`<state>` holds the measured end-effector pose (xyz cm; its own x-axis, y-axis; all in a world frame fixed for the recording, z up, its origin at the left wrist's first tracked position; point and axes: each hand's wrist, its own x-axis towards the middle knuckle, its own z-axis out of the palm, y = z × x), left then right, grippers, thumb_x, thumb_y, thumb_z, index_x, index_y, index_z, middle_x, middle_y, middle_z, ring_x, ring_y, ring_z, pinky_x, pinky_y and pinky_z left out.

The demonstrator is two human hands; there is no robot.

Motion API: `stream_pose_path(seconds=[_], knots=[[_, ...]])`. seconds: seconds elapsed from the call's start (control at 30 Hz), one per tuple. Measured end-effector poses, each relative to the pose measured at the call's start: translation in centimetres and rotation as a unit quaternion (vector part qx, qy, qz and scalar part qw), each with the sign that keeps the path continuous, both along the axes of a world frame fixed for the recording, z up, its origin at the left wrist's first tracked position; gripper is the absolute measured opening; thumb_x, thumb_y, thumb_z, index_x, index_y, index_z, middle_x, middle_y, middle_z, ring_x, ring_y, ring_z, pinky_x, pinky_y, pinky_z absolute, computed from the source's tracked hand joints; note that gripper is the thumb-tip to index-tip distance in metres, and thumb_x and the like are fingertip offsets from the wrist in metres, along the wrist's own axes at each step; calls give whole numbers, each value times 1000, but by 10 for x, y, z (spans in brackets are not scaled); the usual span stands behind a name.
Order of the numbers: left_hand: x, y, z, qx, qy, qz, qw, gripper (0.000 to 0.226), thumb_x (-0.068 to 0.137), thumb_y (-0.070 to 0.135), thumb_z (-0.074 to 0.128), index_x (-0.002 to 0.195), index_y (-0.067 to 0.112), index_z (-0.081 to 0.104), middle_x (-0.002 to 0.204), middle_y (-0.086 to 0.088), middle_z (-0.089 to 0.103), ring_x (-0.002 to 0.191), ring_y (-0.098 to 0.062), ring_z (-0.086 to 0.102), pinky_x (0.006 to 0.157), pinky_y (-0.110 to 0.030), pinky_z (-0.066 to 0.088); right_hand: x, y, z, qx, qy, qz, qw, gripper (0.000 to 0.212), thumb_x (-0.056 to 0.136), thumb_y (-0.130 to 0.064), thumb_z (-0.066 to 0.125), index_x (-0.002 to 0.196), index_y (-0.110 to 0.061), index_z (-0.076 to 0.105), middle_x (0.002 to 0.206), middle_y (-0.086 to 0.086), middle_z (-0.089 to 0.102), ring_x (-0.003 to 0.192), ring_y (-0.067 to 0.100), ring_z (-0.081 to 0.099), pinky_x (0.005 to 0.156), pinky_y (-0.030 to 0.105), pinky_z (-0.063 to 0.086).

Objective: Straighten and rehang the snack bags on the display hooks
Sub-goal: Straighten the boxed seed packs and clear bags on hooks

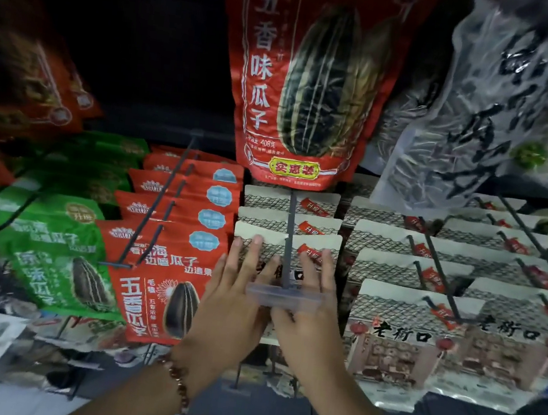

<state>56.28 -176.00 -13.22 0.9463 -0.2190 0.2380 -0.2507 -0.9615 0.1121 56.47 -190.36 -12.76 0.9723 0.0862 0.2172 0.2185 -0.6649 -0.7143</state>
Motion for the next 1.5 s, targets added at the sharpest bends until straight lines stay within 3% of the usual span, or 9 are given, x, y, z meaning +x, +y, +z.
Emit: stream_pose_path(seconds=[0.13, 0.3, 0.43, 0.63, 0.83, 0.93, 1.03, 1.13, 1.5], knots=[[-22, 0, -14, -148, 14, 20, 989, 57, 90, 26, 53, 145, 21, 41, 156, -10, 25, 144, -31, 23, 114, -47, 31, -10, -8, 0, 180, 98, -64, 977, 75, 90, -20, 65, 151, -26, 21, 134, -13, 30, 112, -21, 42, 90, 6, 41], [-46, -5, -47, -422, 144, 114, 888, 72, 88, 23, 65, 149, 31, 27, 138, 10, 31, 130, -8, 35, 107, -29, 33, -16, 4, -38, 364, 421, -169, 814, 104, 67, -55, 78, 151, -40, 19, 154, -7, 31, 136, 21, 38, 106, 46, 38], [-39, -7, -56, -435, 185, 98, 876, 84, 84, 15, 70, 153, 22, 22, 139, 5, 27, 108, 19, 37, 85, 7, 28, -1, 10, -46, 444, 458, -211, 741, 89, 67, -76, 61, 140, -29, 43, 132, -1, 52, 118, 25, 52, 92, 45, 46], [-41, 8, -50, -400, 238, 62, 883, 84, 88, 22, 67, 152, 36, 16, 137, 11, 30, 107, -6, 54, 81, -10, 45, 9, 14, -27, 372, 406, -193, 812, 24, 98, -56, 41, 104, -35, 52, 95, -6, 50, 83, 12, 48, 91, 41, 48], [-48, 44, -16, -238, 208, -41, 948, 61, 94, 39, 53, 149, 40, 25, 146, 16, 35, 125, -9, 47, 99, -28, 42, -31, 12, -19, 300, 419, -172, 840, 76, 88, -50, 62, 152, -30, 25, 145, -2, 45, 100, 8, 55, 70, 25, 46], [-49, 48, -15, -135, 151, -127, 971, 69, 87, 34, 65, 147, 33, 31, 149, 3, 40, 132, -24, 47, 101, -41, 46, -61, 6, -1, 253, 350, -110, 895, 66, 97, -39, 57, 153, -34, 23, 144, -21, 40, 101, -9, 49, 69, 4, 42], [-44, 35, -20, -61, 86, -162, 981, 73, 82, 38, 66, 147, 29, 35, 151, -8, 41, 136, -34, 44, 105, -47, 37, -84, -9, 8, 41, 231, -98, 967, 67, 96, -46, 55, 152, -42, 19, 157, -22, 19, 142, -2, 23, 110, 25, 34], [-45, 20, -17, -27, 61, -169, 983, 68, 85, 44, 56, 147, 27, 35, 152, -12, 37, 138, -38, 38, 115, -49, 27, -98, -29, 12, -150, 159, -91, 971, 69, 94, -56, 47, 152, -43, 11, 159, -22, -10, 146, 2, -14, 118, 26, 5], [-57, -40, -7, 12, 61, -211, 976, 61, 91, 46, 36, 149, 26, 31, 159, -10, 26, 144, -36, 29, 113, -49, 19, -91, -121, 17, -148, 89, -127, 977, 65, 94, -48, 56, 147, -48, 19, 161, -14, -2, 149, 10, -10, 120, 43, 15]])
